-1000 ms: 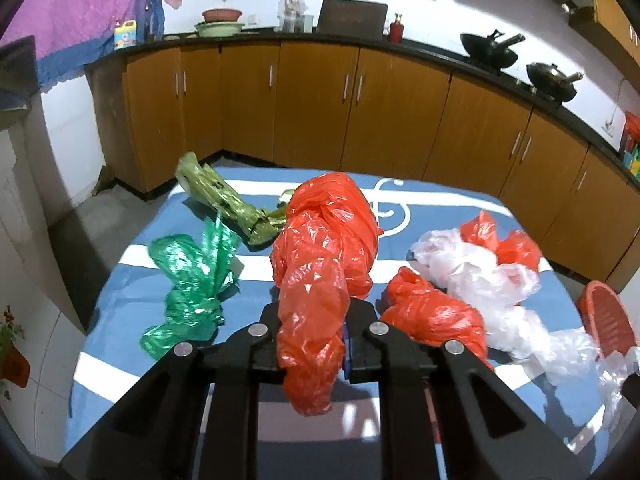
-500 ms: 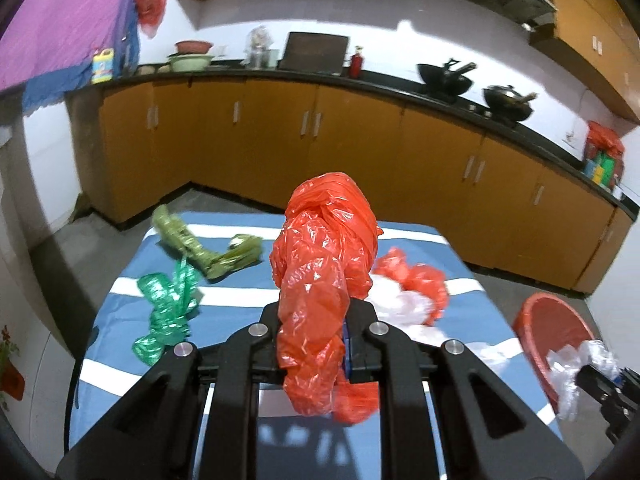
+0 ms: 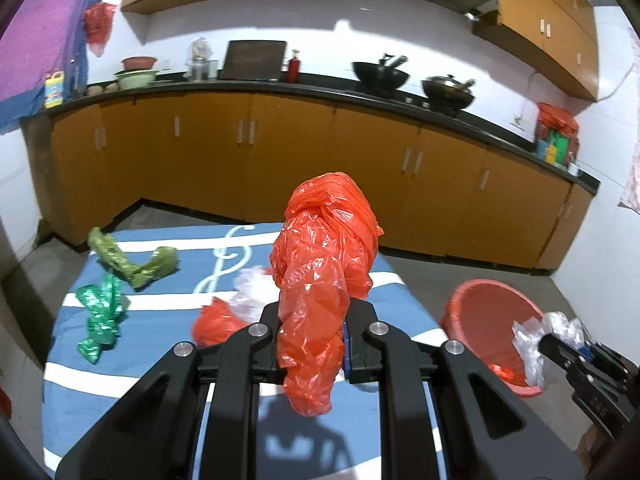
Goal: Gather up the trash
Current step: 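Lift and carry the red bag and clear bag over the red basket with both grippers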
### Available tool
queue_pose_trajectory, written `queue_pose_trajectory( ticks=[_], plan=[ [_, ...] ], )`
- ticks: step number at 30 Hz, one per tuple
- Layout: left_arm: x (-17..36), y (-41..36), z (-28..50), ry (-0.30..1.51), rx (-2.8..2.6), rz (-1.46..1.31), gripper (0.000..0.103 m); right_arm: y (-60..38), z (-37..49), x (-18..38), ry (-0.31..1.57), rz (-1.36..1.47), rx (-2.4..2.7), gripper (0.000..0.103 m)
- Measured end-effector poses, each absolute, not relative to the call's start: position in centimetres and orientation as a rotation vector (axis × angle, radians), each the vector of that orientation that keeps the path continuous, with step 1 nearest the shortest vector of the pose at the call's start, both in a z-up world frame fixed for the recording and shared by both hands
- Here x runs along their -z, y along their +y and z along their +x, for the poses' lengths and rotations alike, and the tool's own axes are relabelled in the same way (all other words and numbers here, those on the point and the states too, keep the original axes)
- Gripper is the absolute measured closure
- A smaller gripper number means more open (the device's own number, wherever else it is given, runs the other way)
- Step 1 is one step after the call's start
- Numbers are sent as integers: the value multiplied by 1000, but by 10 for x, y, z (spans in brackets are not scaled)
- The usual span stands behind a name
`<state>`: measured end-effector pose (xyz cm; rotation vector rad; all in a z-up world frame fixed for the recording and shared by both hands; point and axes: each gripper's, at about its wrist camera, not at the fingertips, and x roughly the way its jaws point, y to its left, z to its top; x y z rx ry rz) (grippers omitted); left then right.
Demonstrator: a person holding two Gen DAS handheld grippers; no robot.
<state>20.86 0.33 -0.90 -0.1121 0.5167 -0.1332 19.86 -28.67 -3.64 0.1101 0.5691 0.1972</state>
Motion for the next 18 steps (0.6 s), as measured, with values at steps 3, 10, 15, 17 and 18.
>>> queue_pose_trajectory(
  ticks=[3, 10, 15, 17, 18],
  plan=[
    [11, -16, 207, 523, 172, -106, 87, -302, 196, 35, 560, 112, -162, 81],
    [14, -51, 202, 532, 242, -96, 87, -336, 194, 34, 544, 120, -85, 81],
    [15, -77, 199, 538, 297, -87, 87, -353, 193, 34, 534, 119, -43, 81],
    [16, -87, 198, 541, 317, -83, 87, -359, 194, 34, 531, 120, -31, 81],
    [17, -91, 198, 542, 324, -82, 87, -362, 194, 35, 530, 122, -24, 81]
  ],
)
